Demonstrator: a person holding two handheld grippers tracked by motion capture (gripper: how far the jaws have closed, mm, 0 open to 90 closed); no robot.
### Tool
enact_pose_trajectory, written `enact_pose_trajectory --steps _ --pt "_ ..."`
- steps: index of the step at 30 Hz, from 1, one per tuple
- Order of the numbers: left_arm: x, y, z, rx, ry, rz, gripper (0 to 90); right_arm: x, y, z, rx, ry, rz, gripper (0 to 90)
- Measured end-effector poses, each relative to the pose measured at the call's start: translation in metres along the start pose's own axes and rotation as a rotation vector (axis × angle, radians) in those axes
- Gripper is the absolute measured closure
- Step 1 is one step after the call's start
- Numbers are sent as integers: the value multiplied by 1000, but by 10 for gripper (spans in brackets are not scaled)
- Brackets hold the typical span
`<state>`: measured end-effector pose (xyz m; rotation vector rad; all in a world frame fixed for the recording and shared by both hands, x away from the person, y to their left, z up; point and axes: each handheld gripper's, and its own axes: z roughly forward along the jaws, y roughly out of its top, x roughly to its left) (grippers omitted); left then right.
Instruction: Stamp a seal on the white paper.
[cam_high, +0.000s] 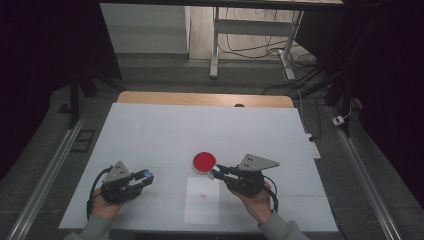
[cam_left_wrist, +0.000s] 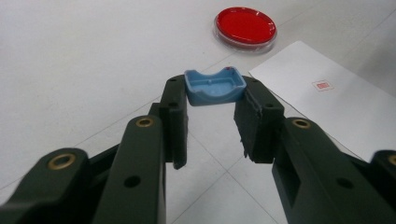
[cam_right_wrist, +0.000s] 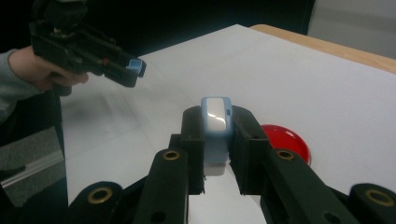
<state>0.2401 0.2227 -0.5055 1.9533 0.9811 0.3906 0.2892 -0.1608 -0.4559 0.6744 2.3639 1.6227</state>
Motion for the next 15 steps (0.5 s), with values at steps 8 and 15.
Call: enact_pose_trajectory --steps 8,15 --pt "0 0 1 2 -3 0 650 -4 3 -6 -26 -12 7 755" --pt "0 0 1 -1 -5 2 650 -4 3 -7 -35 -13 10 755"
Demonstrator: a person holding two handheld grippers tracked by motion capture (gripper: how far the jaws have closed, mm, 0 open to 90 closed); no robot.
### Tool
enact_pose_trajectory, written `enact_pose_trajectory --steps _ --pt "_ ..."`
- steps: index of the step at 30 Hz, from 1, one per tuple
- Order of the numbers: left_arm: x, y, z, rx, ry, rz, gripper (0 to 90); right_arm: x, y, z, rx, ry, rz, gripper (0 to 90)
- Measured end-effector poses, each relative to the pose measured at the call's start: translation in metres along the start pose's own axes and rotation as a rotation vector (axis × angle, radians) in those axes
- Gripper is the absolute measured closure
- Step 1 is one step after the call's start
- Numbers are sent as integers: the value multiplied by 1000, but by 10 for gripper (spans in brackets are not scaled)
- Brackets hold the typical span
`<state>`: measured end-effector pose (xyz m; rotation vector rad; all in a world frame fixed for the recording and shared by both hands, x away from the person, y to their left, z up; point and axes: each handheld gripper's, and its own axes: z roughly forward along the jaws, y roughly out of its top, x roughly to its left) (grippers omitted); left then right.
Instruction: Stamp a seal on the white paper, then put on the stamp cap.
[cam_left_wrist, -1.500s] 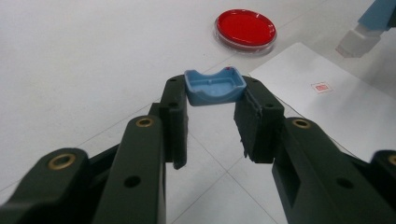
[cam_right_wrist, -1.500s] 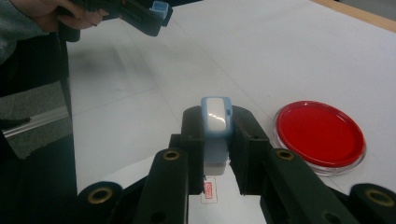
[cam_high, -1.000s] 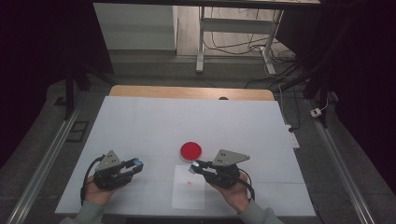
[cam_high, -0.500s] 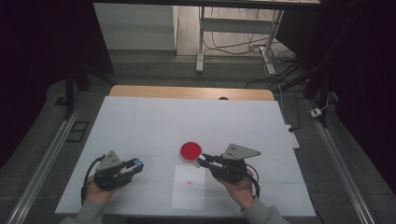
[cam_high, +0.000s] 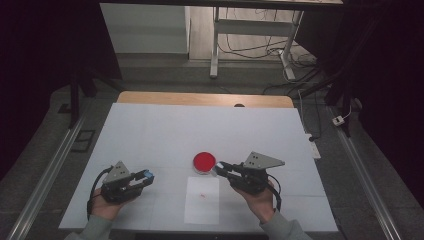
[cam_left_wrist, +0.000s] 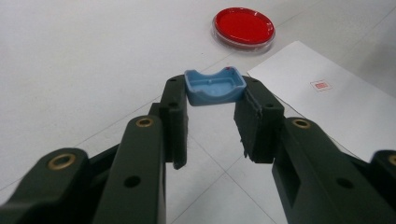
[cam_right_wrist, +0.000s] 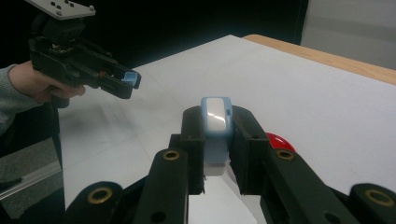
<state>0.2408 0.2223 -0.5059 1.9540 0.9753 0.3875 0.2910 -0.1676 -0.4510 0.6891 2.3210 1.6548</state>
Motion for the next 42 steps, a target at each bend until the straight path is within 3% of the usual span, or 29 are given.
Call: enact_pose_trajectory --steps 20,42 --pt "-5 5 5 -4 -15 11 650 1 0 1 -2 3 -8 754" --pt "-26 27 30 4 -67 77 650 1 -1 3 -8 -3 -2 755"
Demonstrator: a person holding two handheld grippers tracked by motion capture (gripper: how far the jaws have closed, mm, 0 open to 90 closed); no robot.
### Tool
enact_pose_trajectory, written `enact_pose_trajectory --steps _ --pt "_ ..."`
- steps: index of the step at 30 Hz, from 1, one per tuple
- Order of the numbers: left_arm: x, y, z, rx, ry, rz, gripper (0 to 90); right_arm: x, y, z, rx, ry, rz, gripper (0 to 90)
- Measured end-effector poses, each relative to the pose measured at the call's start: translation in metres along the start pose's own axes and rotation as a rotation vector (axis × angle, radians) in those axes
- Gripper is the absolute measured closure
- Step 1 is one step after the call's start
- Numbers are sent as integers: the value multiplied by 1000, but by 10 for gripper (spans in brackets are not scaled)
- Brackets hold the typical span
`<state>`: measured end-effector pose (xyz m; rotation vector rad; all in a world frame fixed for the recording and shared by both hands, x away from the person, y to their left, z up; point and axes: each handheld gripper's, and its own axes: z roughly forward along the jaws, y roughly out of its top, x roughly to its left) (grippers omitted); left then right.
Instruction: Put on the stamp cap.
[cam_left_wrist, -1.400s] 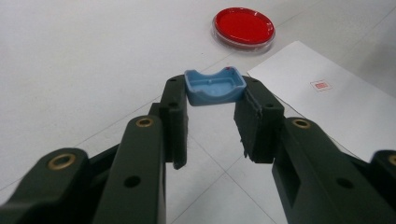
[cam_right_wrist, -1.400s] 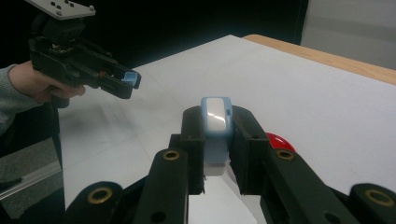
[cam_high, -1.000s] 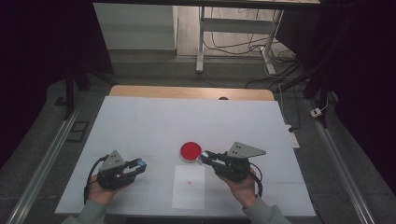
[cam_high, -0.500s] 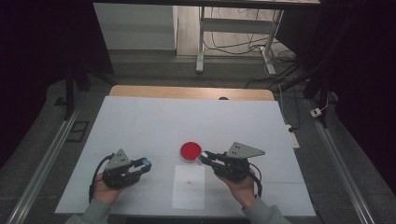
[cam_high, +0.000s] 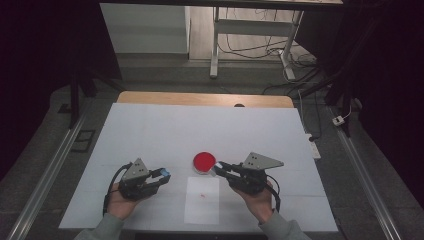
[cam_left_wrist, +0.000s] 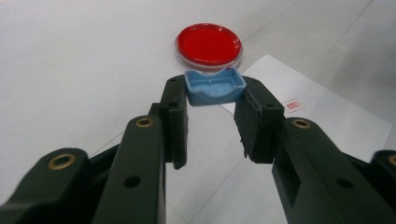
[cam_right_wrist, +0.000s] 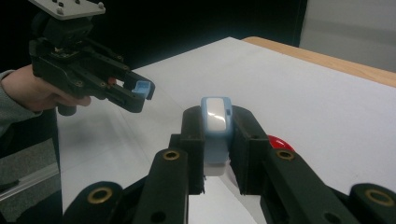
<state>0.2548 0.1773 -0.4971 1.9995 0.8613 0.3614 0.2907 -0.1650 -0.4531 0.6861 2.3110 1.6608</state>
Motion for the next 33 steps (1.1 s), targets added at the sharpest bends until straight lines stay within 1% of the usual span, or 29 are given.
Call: enact_pose_trajectory --steps 7,24,33 --pt "-9 11 14 9 -22 33 650 0 -1 1 -2 -1 2 754" --pt "-18 24 29 12 -44 60 650 1 0 1 -7 -4 7 754" --pt "-28 33 41 27 -58 99 650 1 2 0 -20 -6 7 754"
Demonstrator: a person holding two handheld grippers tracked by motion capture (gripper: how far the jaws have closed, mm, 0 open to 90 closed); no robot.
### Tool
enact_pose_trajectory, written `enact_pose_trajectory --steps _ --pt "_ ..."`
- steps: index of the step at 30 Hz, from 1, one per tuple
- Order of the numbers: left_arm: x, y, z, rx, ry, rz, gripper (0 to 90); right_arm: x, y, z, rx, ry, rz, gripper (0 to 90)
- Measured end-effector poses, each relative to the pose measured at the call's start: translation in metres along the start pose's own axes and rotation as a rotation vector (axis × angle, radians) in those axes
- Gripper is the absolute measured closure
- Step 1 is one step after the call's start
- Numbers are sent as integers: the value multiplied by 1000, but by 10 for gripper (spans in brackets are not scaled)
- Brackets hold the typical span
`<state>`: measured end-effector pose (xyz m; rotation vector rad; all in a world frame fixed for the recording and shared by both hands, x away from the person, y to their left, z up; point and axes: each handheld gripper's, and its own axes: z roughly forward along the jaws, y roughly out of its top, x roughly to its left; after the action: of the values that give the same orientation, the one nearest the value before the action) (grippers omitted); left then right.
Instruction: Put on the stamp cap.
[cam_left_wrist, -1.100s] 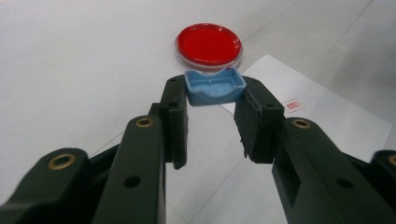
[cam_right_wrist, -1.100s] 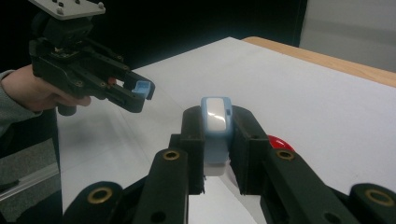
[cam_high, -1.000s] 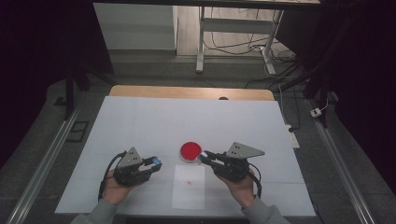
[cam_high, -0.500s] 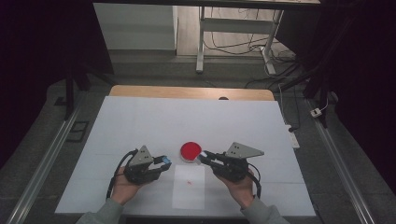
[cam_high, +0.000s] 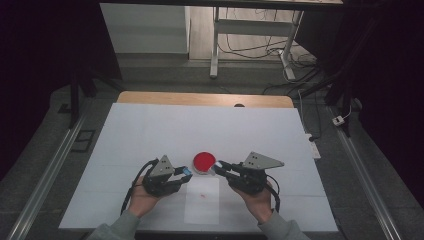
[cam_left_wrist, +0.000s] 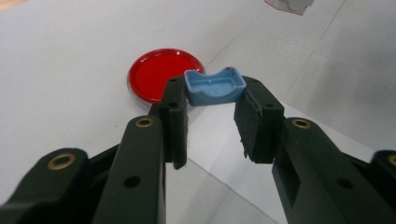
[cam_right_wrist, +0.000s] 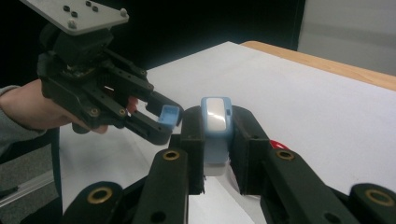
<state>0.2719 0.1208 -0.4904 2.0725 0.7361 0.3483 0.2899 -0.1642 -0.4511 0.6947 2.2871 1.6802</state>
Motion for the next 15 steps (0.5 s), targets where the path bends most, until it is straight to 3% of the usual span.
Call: enact_pose_trajectory --steps 15 --pt "-13 15 18 -1 -47 21 650 2 2 -1 -10 8 -1 754"
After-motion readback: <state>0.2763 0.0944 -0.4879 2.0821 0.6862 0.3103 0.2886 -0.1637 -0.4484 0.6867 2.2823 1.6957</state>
